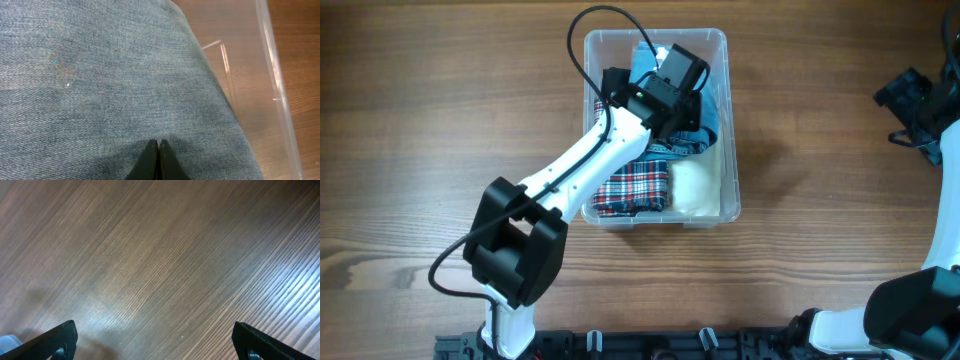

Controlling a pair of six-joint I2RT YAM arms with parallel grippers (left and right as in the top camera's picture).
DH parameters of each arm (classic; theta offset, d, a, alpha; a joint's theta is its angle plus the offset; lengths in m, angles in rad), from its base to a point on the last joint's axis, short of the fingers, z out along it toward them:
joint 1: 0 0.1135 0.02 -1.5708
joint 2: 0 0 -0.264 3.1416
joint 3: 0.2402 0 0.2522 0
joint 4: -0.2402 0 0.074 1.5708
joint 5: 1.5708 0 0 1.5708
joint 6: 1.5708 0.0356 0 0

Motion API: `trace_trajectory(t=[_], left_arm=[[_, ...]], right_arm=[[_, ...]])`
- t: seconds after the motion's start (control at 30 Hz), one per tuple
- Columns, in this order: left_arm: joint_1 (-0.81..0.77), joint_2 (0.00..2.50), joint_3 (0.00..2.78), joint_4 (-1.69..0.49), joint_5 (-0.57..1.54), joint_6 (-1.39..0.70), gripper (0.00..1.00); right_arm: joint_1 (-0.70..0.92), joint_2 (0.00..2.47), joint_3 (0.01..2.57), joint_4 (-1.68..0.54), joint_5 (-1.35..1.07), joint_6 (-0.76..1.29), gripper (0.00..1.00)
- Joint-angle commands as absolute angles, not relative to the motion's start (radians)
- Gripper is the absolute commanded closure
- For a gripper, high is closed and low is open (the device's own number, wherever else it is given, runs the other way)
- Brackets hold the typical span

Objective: Pack container
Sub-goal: 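Press the denim cloth down into the container with the left gripper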

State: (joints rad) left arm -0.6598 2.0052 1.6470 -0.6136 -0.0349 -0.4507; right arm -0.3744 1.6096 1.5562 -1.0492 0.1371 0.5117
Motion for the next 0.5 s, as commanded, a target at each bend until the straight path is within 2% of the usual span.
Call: trace_trajectory(t=[0.0, 0.27, 0.47], left_arm=[[-0.706, 2.059, 1.634, -0.687, -0.009, -0.461, 0.96], [-0.728, 2.041, 1.637, -0.708, -0.07, -0.459, 0.96], [-0.727, 1.9, 1.637, -0.722, -0.141, -0.452, 0.96]], right_arm=[[-0.378, 1.618, 1.549, -1.047, 0.13, 0.524, 0.0], [-0.378, 1.618, 1.549, -1.047, 0.13, 0.524, 0.0], [-0.378, 1.618, 1.549, -1.047, 0.13, 0.524, 0.0]])
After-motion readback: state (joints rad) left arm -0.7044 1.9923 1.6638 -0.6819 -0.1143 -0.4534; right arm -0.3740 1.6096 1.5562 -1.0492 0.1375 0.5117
